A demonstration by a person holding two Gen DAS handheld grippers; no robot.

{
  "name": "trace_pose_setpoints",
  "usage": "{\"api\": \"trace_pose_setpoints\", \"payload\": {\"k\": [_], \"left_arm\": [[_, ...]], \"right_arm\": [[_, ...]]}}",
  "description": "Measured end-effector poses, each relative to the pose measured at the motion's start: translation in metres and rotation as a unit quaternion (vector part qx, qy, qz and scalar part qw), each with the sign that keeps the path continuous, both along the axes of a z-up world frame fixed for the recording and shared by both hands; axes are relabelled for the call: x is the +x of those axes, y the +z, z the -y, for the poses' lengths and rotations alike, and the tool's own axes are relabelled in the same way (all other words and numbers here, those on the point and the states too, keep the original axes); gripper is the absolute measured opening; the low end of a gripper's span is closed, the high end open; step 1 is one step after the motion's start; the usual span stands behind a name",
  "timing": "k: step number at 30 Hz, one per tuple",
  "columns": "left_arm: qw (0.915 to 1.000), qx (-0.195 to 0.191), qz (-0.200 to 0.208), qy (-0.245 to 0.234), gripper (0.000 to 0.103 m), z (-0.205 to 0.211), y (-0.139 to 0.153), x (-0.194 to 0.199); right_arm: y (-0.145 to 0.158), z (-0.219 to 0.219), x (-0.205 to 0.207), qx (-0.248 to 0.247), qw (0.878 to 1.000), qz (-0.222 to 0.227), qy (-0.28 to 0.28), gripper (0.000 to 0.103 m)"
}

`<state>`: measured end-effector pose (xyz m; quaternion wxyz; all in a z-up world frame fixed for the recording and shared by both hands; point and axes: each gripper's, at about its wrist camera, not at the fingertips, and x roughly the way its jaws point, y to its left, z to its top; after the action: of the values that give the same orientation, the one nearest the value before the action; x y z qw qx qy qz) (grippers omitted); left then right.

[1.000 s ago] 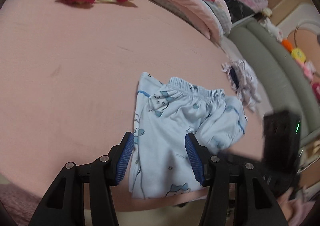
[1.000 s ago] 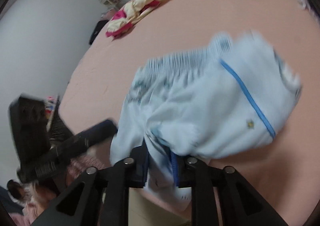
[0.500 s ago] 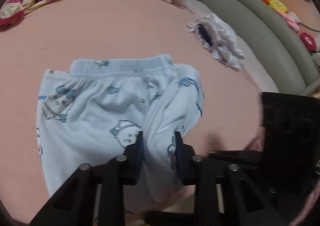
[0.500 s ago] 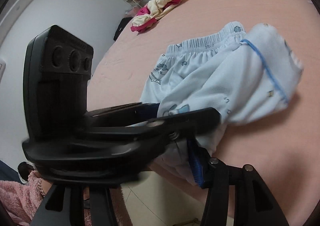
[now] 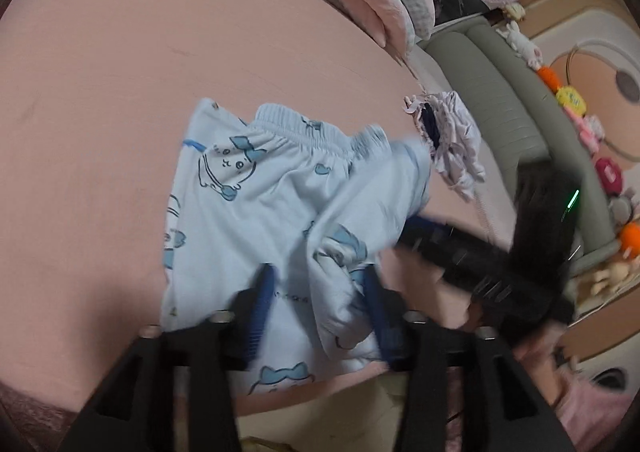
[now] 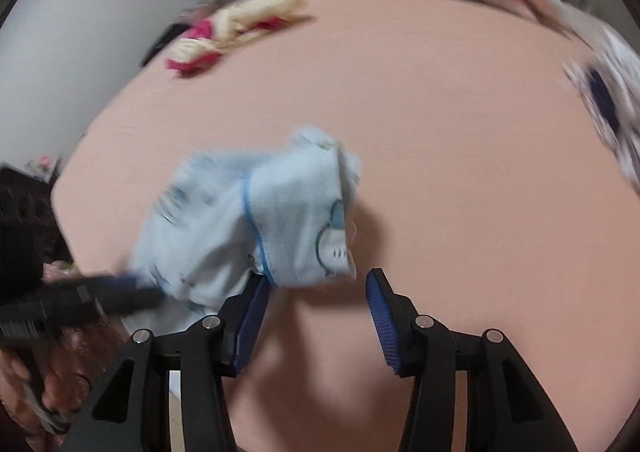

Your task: Fold clothes

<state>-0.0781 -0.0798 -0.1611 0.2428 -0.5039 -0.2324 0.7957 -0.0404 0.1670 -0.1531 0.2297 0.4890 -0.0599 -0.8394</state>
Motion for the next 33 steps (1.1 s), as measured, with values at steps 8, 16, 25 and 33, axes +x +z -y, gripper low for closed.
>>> {"api": "trace_pose_setpoints", "payload": {"k": [8, 16, 25, 33], "left_arm": [[0.994, -0.1, -0.043, -0.01, 0.021, -0.03, 0.003, 0.006], [0.9949, -0.057, -0.058, 0.059, 0.008, 0.0, 0.031, 0.015], [0.993, -0.053, 0.035, 0.1, 0.011, 0.033, 0.008, 0.02], [0.9785, -0.176, 0.029, 0.104, 0.02, 0.046, 0.029, 0.012]], "right_arm": [[0.021, 0.033, -0.019, -0.039, 0.996, -0.048, 0.064, 0.05], [0.017, 0.02, -0.063, -0.131, 0.991, -0.015, -0.032, 0.05], [0.025, 0.026, -0.052, -0.11, 0.994, -0.01, 0.021, 0.05], [-0.033, 0.095, -0.033, 0.043, 0.996, 0.001, 0.078, 0.051]]}}
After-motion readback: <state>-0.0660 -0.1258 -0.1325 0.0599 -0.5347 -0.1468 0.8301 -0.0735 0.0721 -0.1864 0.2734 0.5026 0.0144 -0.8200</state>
